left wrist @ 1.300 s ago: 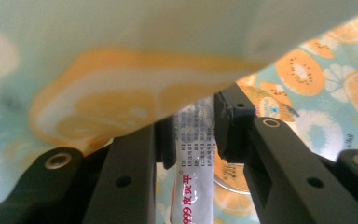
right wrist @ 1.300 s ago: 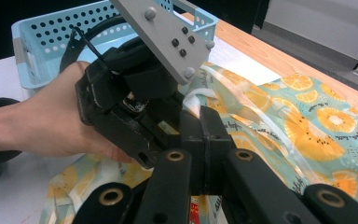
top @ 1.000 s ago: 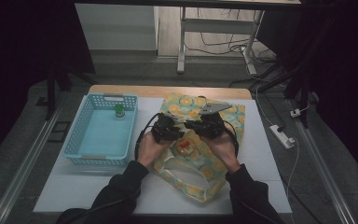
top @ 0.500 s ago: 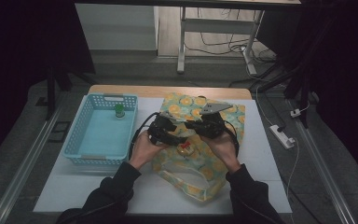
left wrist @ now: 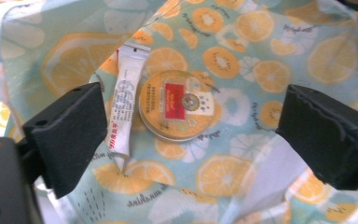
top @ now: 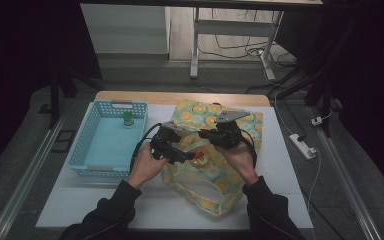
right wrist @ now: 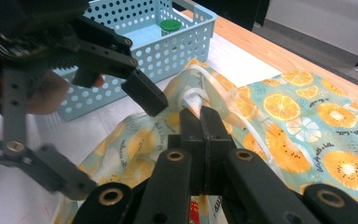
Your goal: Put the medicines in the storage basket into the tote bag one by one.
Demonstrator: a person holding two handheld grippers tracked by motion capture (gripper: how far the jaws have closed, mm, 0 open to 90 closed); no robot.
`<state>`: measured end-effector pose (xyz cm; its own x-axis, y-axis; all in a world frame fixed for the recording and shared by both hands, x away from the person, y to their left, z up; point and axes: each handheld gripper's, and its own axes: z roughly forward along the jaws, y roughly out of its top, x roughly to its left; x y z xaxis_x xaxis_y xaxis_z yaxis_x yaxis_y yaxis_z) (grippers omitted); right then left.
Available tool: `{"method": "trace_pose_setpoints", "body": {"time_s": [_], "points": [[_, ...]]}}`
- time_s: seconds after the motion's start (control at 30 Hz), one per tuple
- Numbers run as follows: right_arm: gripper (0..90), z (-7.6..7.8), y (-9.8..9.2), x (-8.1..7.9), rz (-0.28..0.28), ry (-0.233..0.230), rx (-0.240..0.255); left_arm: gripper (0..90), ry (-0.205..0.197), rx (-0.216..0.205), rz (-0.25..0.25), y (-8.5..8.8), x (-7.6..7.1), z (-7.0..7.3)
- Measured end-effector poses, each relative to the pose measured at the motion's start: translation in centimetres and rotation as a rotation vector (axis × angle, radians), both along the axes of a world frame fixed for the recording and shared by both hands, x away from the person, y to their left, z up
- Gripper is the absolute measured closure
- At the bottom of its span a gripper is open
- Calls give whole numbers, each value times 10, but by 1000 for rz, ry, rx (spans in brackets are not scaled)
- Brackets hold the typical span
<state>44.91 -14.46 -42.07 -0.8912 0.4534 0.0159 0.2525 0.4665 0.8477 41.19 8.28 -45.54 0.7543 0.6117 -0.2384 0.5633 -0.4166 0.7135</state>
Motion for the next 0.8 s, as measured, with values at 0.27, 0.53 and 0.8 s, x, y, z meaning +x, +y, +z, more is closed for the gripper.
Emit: {"method": "trace_pose_setpoints", "body": {"time_s": [0.27,0.53,0.8], "points": [[900,2,-3,0,-2,-3,7,0,-8,16,-1,13,-8,5],[900,3,-3,0,6,-2,4,0,-26,-5,10,30,-11,7],[900,2,-3,0,7,-1,4,0,-39,38,42,45,-9,6]]}}
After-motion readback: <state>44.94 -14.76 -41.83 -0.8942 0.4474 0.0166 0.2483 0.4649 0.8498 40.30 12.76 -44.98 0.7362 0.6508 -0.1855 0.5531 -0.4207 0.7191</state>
